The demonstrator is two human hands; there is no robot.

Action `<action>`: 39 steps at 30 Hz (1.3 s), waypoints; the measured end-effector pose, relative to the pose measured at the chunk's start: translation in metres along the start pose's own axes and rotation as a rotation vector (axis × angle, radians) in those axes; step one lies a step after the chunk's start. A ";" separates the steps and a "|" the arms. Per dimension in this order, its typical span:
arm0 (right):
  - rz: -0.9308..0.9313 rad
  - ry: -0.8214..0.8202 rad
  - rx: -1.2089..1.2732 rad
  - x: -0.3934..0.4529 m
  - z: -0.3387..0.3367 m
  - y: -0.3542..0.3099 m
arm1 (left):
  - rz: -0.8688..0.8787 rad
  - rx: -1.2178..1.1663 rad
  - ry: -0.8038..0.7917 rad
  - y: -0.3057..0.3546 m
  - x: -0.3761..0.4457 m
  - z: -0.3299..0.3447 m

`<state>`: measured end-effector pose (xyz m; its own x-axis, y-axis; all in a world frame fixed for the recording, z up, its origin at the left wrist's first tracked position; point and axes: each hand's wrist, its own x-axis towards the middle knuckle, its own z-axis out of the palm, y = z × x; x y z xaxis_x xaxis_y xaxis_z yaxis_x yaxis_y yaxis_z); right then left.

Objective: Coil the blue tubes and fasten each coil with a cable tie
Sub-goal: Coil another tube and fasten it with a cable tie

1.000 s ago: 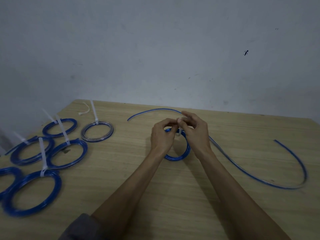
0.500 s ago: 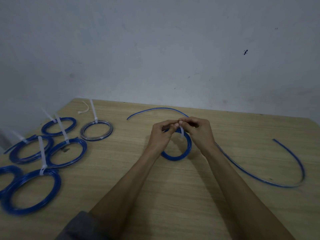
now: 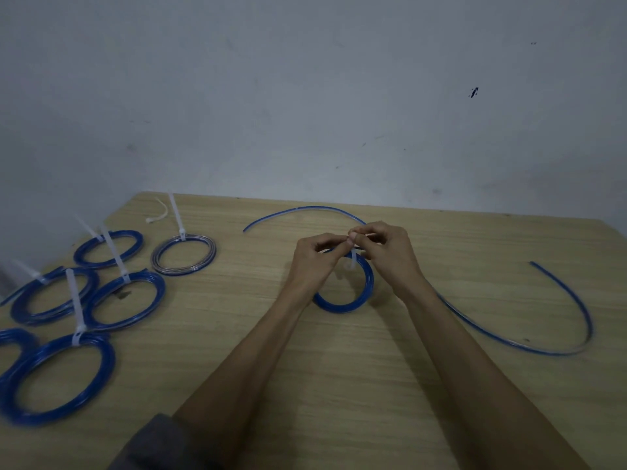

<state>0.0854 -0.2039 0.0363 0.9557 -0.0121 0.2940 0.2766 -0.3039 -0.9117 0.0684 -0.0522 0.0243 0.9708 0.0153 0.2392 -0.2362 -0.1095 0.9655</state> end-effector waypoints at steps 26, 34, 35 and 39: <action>0.014 -0.042 0.026 -0.002 -0.005 -0.008 | -0.113 -0.009 -0.092 0.006 -0.006 0.004; -0.033 0.109 -0.021 0.002 0.005 0.001 | -0.131 -0.030 -0.088 0.002 -0.007 0.002; -0.024 0.123 -0.014 0.003 0.006 0.001 | -0.132 -0.026 -0.089 0.002 -0.006 0.003; -0.038 0.069 -0.043 0.000 0.009 -0.001 | -0.169 -0.060 -0.060 -0.003 -0.002 0.002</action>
<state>0.0857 -0.1953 0.0341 0.9350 -0.0654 0.3485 0.3063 -0.3458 -0.8869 0.0673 -0.0539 0.0212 0.9972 -0.0313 0.0684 -0.0699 -0.0507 0.9963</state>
